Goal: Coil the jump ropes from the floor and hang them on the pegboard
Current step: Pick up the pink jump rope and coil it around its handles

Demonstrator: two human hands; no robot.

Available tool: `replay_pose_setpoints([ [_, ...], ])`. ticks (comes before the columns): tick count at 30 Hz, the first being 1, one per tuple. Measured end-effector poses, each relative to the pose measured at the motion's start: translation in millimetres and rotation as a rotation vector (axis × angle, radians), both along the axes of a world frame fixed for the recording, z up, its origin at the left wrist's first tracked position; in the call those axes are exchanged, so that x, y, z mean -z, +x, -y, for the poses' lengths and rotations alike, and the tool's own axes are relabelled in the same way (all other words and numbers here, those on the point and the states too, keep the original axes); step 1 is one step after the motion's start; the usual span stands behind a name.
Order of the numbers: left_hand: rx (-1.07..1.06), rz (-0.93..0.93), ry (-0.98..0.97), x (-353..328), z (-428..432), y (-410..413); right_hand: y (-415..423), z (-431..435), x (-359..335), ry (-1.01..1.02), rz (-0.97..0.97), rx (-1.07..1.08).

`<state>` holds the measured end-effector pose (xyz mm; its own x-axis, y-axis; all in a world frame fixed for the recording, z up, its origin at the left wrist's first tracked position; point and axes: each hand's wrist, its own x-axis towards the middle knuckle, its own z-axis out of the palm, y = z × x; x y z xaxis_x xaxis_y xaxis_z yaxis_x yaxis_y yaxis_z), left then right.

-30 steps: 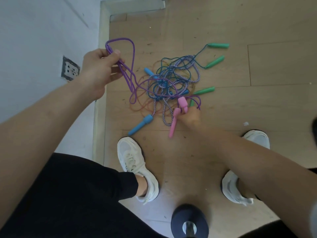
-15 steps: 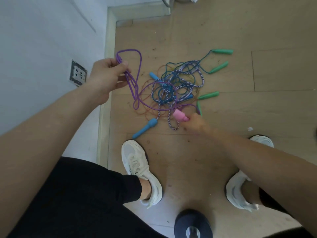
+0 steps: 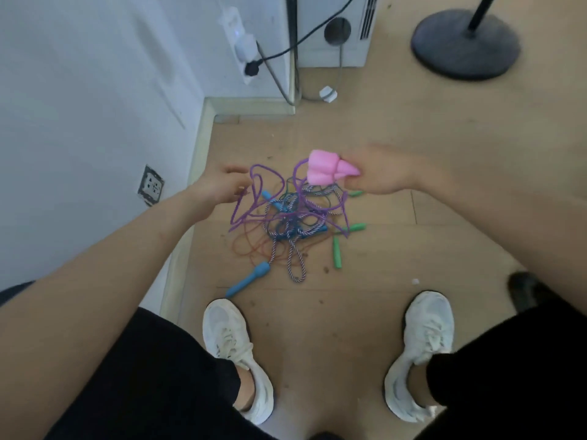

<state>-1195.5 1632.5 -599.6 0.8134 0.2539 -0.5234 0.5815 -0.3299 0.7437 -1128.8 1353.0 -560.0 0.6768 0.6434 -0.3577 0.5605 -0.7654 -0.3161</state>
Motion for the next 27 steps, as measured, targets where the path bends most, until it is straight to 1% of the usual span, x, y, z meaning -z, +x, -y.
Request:
replay_pose_setpoints([
  [2,0.014,0.030,-0.047,-10,9,-1,-1,1,-24,0.060,0.007,-0.005],
  [4,0.079,0.102,-0.123,-22,17,-3,-2,3,-38,0.110,0.026,0.001],
  [8,0.331,0.244,-0.281,-39,42,-9,-7,-2,-41,0.188,-0.018,0.045],
  [10,0.390,0.310,-0.283,-41,55,-10,-12,-8,-43,0.270,-0.048,0.050],
  [12,0.366,0.357,-0.251,-40,61,-11,-15,-11,-46,0.373,-0.083,0.085],
  [15,0.296,0.325,-0.206,-34,55,-10,-15,-8,-45,0.546,-0.146,0.250],
  [18,0.306,0.286,-0.209,-32,47,-10,-8,3,-44,0.719,-0.161,0.458],
  [22,0.307,0.333,-0.223,-42,43,-8,2,17,-45,0.867,-0.195,0.649],
  [25,0.342,0.366,-0.146,-48,37,-2,7,18,-37,0.958,-0.268,0.810],
  [27,0.401,0.357,-0.063,-49,33,-1,14,20,-35,1.031,-0.271,0.937],
])
